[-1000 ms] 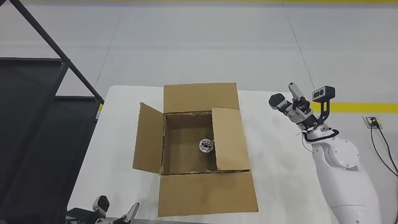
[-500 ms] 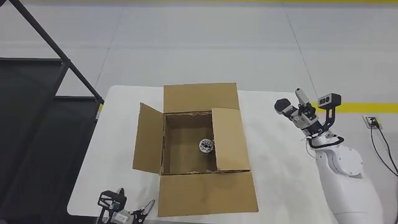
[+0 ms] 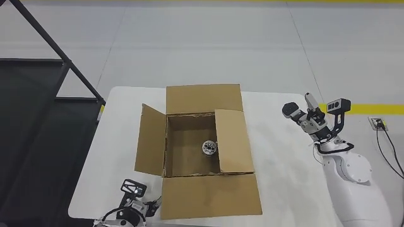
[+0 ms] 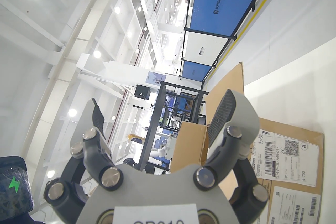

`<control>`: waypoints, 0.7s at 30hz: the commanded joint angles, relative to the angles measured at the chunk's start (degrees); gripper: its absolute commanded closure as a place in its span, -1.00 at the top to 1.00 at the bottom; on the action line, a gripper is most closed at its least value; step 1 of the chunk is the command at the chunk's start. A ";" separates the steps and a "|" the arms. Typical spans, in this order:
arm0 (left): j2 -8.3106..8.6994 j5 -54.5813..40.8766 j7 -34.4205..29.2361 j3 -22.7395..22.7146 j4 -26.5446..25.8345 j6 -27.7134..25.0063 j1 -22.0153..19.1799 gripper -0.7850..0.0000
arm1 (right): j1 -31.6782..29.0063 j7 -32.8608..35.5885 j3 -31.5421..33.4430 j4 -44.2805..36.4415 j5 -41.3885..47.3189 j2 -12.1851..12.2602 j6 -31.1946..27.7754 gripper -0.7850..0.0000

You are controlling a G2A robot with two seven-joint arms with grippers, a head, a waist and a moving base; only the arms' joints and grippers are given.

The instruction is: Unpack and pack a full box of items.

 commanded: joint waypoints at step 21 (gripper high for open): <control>-0.74 -0.42 -1.30 -1.28 -0.53 12.92 -3.44 1.00 | -0.19 0.21 0.38 0.49 0.87 0.39 -0.27 1.00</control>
